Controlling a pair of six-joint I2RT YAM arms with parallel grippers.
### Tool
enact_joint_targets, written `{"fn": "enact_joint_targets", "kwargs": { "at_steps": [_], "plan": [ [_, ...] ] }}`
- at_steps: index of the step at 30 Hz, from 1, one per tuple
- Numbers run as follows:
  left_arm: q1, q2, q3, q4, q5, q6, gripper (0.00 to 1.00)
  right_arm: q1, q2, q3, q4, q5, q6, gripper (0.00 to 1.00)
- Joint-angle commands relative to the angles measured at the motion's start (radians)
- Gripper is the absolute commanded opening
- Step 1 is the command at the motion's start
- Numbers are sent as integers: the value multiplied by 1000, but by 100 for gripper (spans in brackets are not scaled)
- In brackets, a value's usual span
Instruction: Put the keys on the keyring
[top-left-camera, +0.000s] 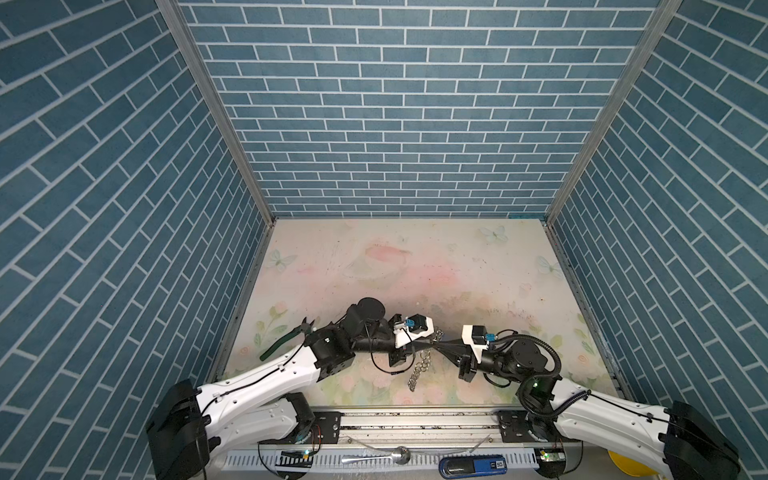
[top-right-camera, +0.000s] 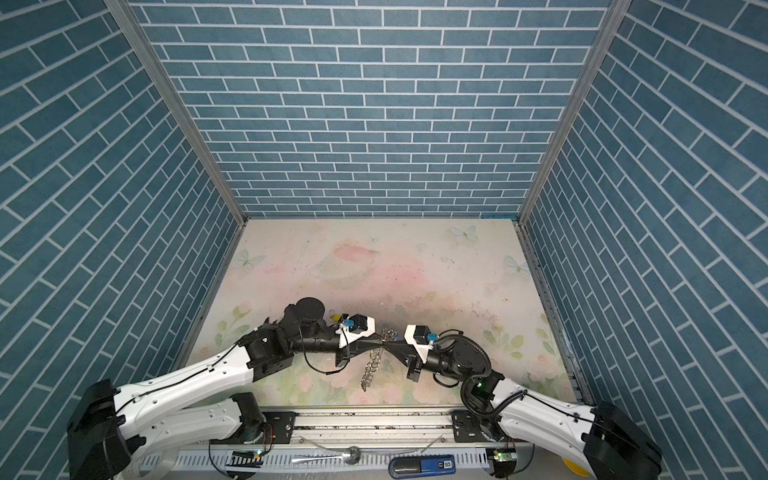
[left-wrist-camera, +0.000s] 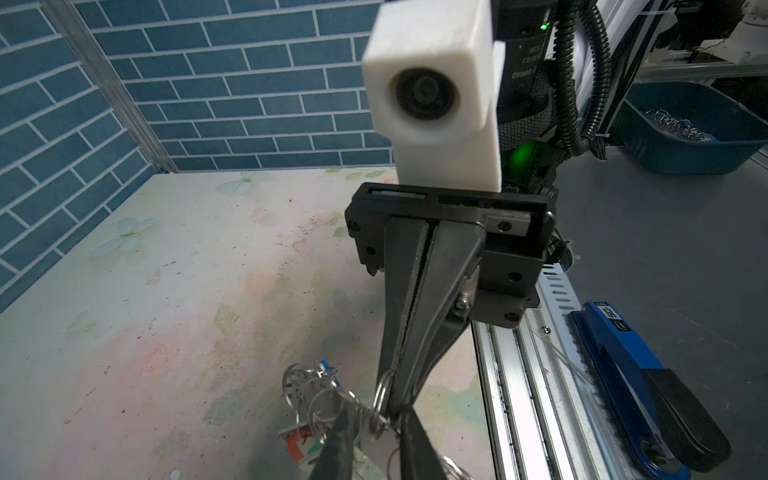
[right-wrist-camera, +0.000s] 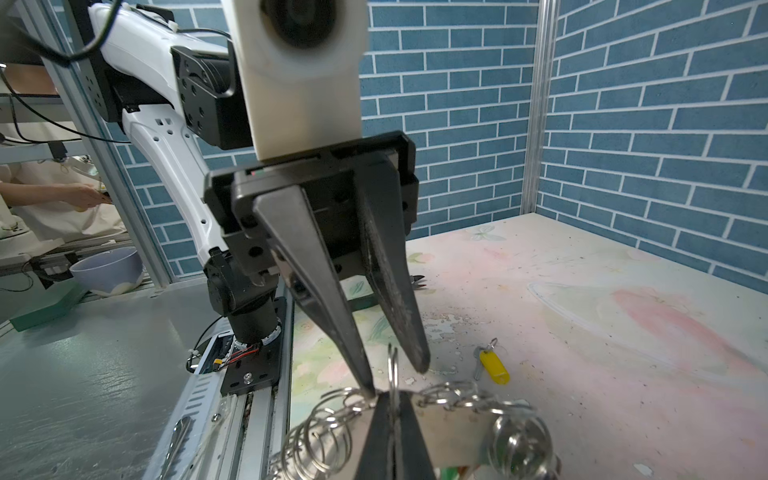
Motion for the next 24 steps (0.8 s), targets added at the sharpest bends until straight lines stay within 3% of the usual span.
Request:
{"fn": "enact_joint_targets", "kwargs": {
  "at_steps": [1, 6, 11, 13, 17, 20, 24],
  "plan": [
    [5, 7, 11, 7, 33, -4, 18, -3, 0, -10, 127, -30, 32, 0],
    [5, 16, 26, -3, 38, -5, 5, -3, 22, 0, 121, -50, 30, 0],
    [4, 20, 54, -52, 21, 7, 0, -3, 13, 5, 80, -46, 13, 0],
    [4, 24, 78, -97, -10, 18, 0, -3, -20, 28, -29, -29, -16, 3],
    [-14, 56, 159, -265, -119, 60, 0, -3, -143, 104, -410, 66, -145, 27],
    [-34, 94, 222, -382, -173, 94, 0, -2, -207, 135, -557, 129, -210, 29],
    [-60, 173, 328, -556, -215, 134, 0, -2, -195, 147, -542, 125, -222, 28]
  ]
}}
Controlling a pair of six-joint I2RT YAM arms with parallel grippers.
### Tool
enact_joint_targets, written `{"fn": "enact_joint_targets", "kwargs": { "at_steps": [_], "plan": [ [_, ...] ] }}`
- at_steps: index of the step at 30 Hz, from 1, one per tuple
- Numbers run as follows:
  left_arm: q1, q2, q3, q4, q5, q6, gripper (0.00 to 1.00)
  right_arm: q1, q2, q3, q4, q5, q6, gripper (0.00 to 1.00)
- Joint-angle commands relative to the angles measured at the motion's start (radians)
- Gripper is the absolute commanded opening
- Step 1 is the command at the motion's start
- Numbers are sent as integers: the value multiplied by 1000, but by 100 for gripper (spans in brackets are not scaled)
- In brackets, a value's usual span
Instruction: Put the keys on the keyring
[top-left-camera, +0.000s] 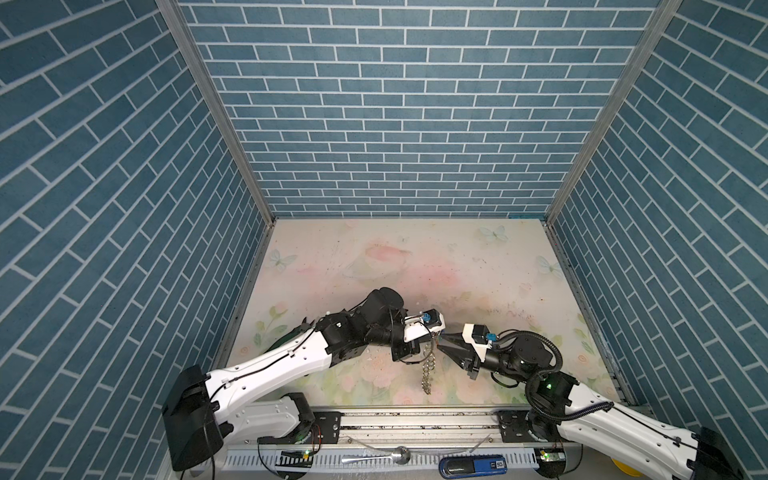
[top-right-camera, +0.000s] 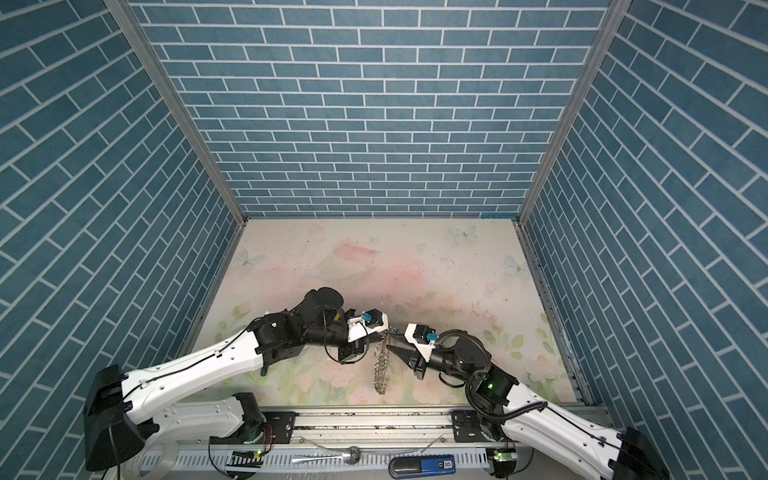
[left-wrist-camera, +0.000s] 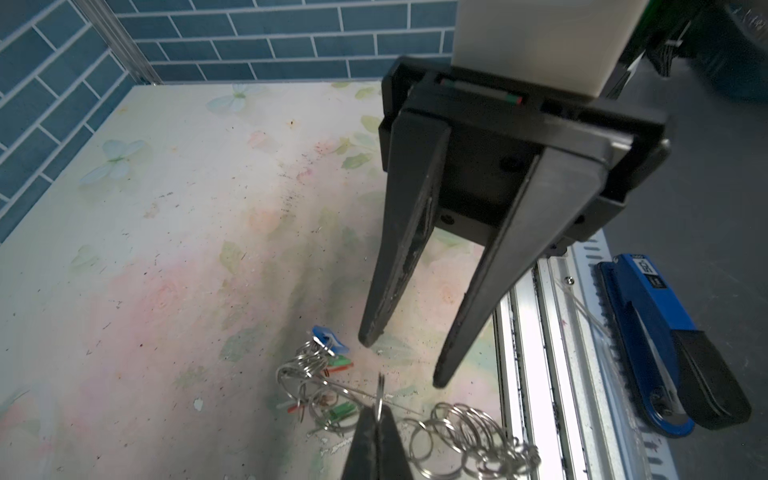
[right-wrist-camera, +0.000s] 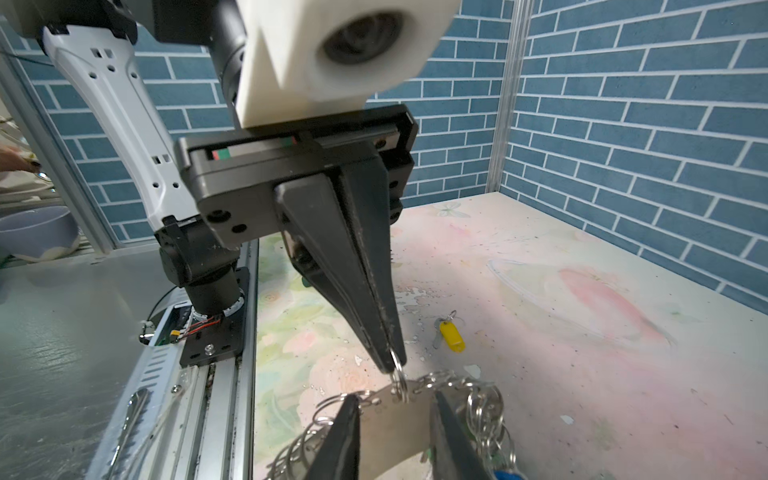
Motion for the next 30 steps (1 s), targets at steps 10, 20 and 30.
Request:
{"fn": "enact_joint_targets", "kwargs": {
  "at_steps": [10, 20, 30],
  "plan": [
    [-39, 101, 160, -259, -4, 80, 0, 4, 79, 53, -15, -40, -56, 19],
    [-40, 109, 165, -248, 3, 84, 0, 2, 115, 56, 28, -142, -19, 15],
    [-41, 109, 167, -239, 12, 88, 0, 4, 125, 57, 21, -151, -15, 17]
  ]
}}
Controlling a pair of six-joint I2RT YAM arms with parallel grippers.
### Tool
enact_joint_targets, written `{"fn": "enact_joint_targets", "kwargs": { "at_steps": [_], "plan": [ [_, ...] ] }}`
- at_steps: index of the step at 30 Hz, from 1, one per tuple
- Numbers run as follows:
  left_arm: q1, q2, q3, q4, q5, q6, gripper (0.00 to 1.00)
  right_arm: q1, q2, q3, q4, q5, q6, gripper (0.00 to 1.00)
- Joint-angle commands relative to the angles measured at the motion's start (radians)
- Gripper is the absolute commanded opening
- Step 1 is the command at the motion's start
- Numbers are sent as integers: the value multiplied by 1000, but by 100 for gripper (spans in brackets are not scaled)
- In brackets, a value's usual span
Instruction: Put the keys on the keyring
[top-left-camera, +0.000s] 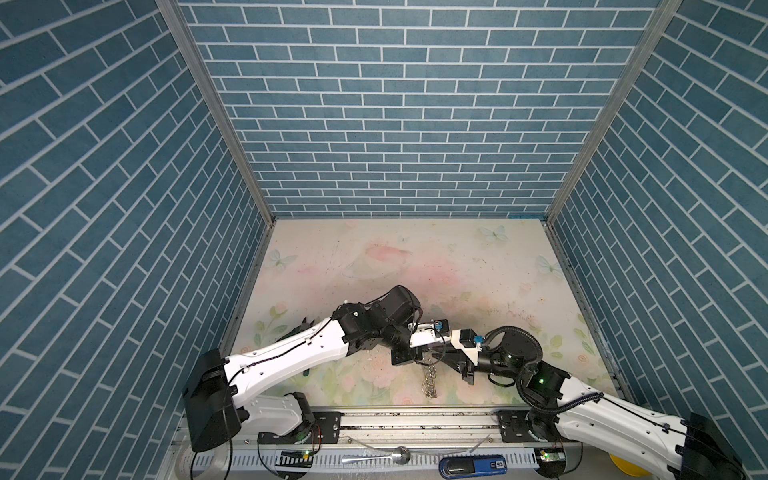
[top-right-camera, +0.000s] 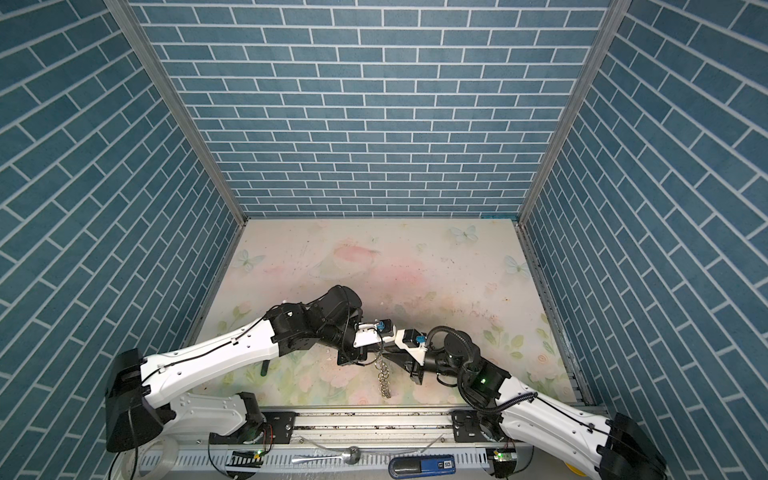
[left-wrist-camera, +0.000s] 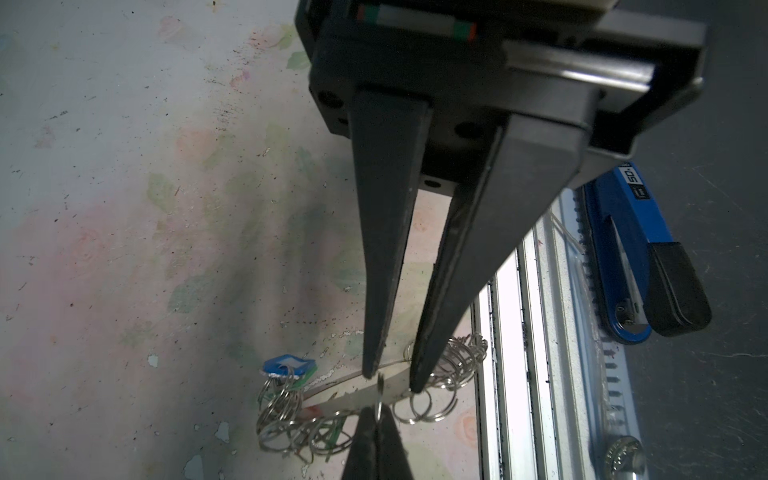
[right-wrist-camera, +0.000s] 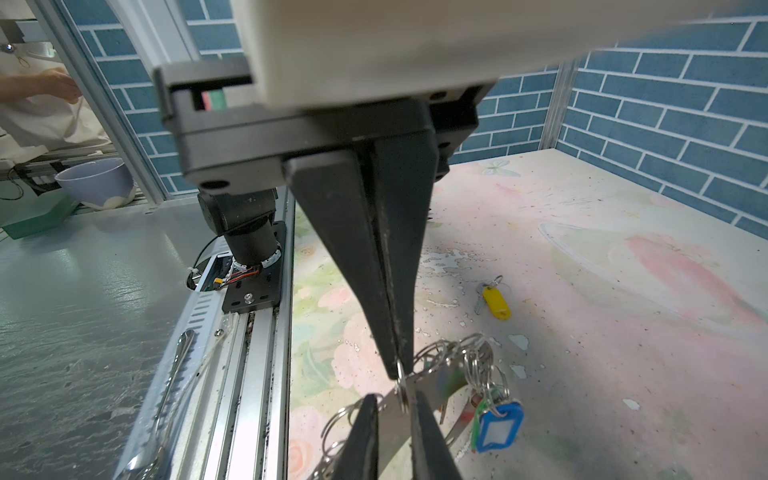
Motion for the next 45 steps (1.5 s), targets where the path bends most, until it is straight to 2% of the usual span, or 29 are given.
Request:
{"fn": "enact_joint_targets", "kwargs": {
  "at_steps": [1, 15, 21, 31, 35, 43, 45],
  "plan": [
    [-7, -4, 33, 28, 37, 16, 0, 4, 12, 46, 22, -12, 2, 17],
    [-16, -8, 37, 33, 50, 27, 0, 4, 84, 56, 61, -30, 18, 14],
    [-16, -31, 20, 55, 17, 26, 0, 4, 50, 45, 3, -24, 1, 18],
    [-16, -65, -15, 100, 45, 22, 0, 2, -57, -19, 75, 30, 27, 20],
    [-15, -63, -10, 97, 71, 25, 0, 2, -73, -8, 41, 26, 29, 20],
    [-16, -71, -15, 113, 75, 27, 0, 2, -41, 8, 32, -5, 29, 12],
    [-16, -71, -18, 114, 74, 28, 0, 2, -41, 9, 37, -5, 30, 5]
  ]
}}
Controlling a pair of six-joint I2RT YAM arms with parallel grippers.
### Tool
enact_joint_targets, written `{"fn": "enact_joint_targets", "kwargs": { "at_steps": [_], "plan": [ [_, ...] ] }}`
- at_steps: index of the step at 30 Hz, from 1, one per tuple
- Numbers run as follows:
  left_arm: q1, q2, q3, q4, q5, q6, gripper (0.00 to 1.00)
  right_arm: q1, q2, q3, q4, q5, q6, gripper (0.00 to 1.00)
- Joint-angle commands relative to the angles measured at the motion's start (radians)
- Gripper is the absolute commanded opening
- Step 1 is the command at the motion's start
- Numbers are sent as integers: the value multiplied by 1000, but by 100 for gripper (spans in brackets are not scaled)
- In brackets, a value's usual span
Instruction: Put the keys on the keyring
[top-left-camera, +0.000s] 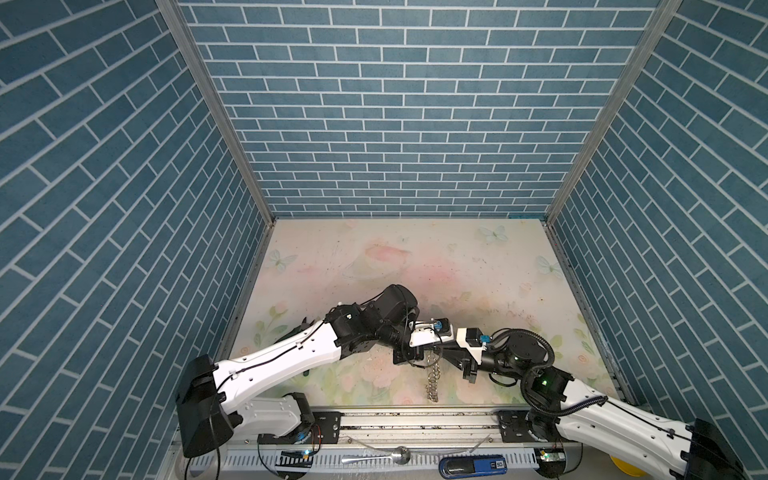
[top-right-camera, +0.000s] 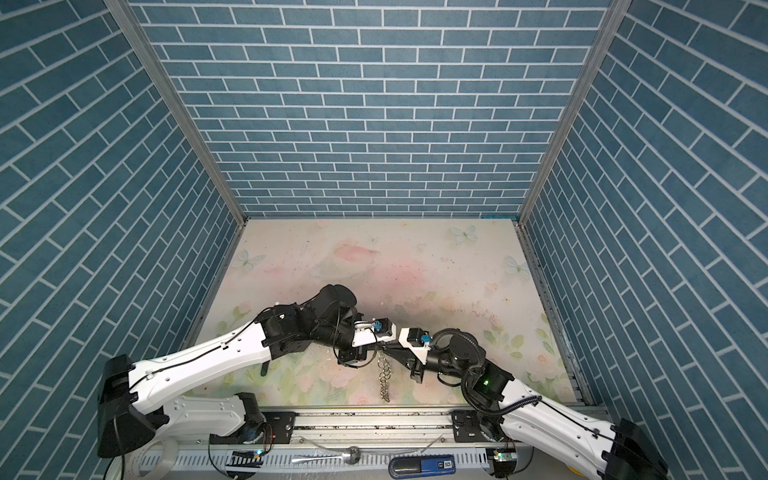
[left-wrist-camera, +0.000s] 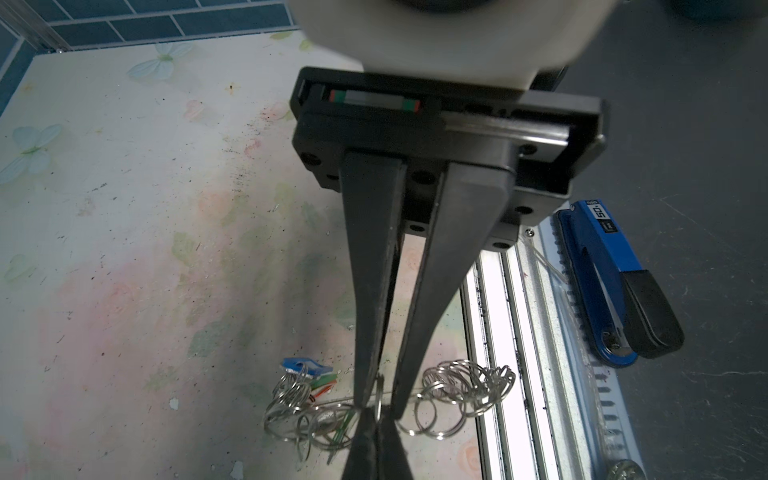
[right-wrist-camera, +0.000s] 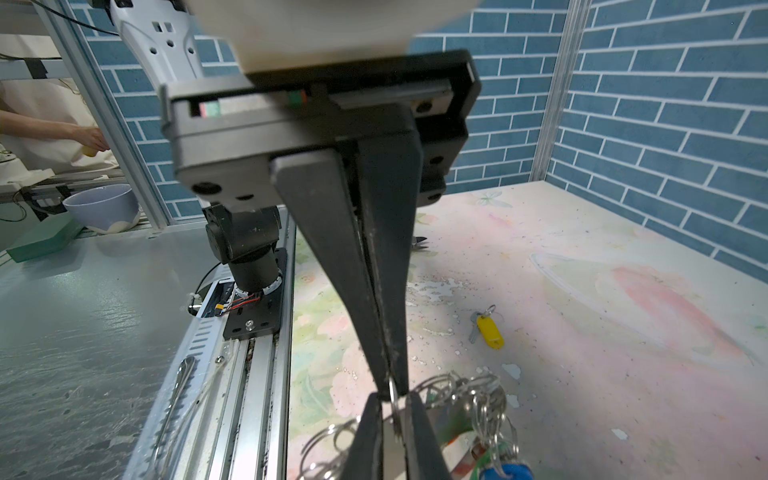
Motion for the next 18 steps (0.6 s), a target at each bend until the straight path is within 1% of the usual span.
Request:
{"fn": "enact_joint_targets", "kwargs": {
  "at_steps": [1, 2, 7, 10, 12, 13, 16, 18],
  "plan": [
    [-7, -20, -10, 42, 36, 15, 0, 3, 3, 10, 8, -11, -1, 3],
    [-8, -18, -11, 43, 33, 18, 0, 3, 2, 10, 11, -8, 0, 0],
    [-7, -47, -44, 94, 28, 13, 0, 3, -9, 2, 35, 25, 24, 0],
    [-7, -88, -85, 161, -14, -6, 13, 0, -35, -25, 104, 67, 64, 0],
    [10, -133, -143, 236, -26, -30, 20, -10, -54, -54, 167, 87, 98, 0],
    [32, -161, -179, 291, -10, -54, 21, -16, -62, -69, 203, 92, 116, 0],
    [100, -228, -292, 467, 101, -143, 21, -27, -63, -94, 269, 82, 148, 0],
    [106, -245, -332, 539, 144, -157, 21, -30, -47, -102, 308, 67, 163, 0]
  ]
}}
